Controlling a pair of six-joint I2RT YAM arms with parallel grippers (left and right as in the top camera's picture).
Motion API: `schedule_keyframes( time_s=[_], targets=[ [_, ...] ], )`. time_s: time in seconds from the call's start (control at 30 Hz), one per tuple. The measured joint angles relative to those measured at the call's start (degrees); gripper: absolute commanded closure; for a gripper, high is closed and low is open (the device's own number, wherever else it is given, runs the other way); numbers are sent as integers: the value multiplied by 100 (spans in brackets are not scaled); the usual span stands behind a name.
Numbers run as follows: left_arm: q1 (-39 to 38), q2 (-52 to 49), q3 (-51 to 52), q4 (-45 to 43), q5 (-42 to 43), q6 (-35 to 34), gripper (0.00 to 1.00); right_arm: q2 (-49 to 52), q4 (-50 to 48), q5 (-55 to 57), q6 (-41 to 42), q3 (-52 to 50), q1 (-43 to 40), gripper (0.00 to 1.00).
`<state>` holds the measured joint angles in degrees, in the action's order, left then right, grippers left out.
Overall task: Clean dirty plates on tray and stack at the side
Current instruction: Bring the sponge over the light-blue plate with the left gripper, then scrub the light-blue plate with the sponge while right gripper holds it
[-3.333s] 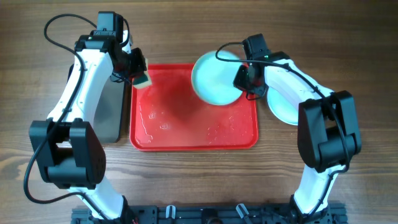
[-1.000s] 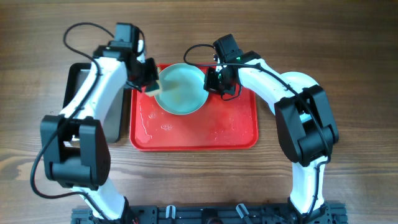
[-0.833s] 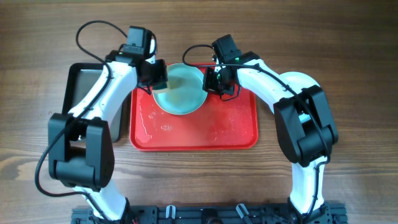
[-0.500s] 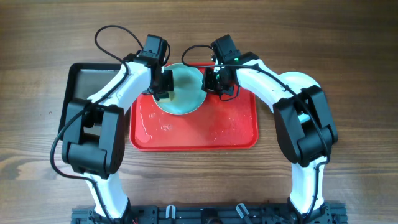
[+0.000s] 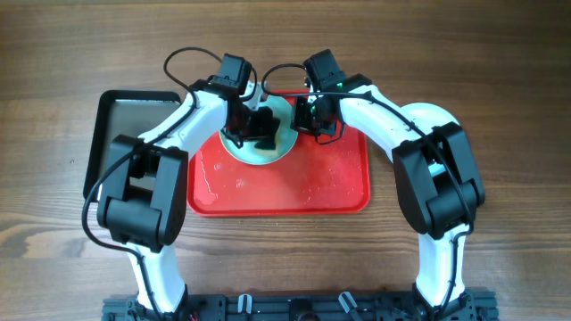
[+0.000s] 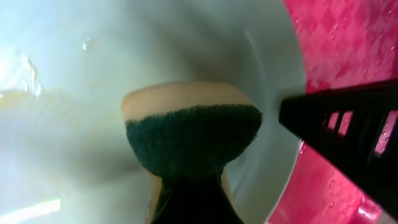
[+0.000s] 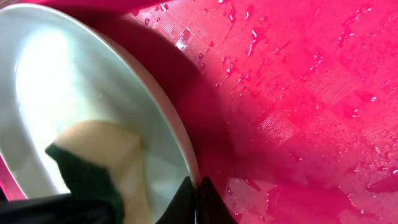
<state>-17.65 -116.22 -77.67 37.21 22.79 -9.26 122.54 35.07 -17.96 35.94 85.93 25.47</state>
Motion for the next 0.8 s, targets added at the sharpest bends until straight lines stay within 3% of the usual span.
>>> schedule_keyframes(
  time_s=[0.27,0.47,0.63,0.8],
  targets=[
    [-114,-2,13,-824,-1945,-186,96,0,-2,-2,0,0,11,96],
    [-122,0,-59,-337,-3141,-387,96,0,-44,-7,0,0,85,96],
    [-120,50,-146,723,-3067,-391,96,0,0,-68,0,0,101,96],
    [-33,74,-157,1290,-1961,-22,96,0,129,-120,-20,0,120,96]
  ],
)
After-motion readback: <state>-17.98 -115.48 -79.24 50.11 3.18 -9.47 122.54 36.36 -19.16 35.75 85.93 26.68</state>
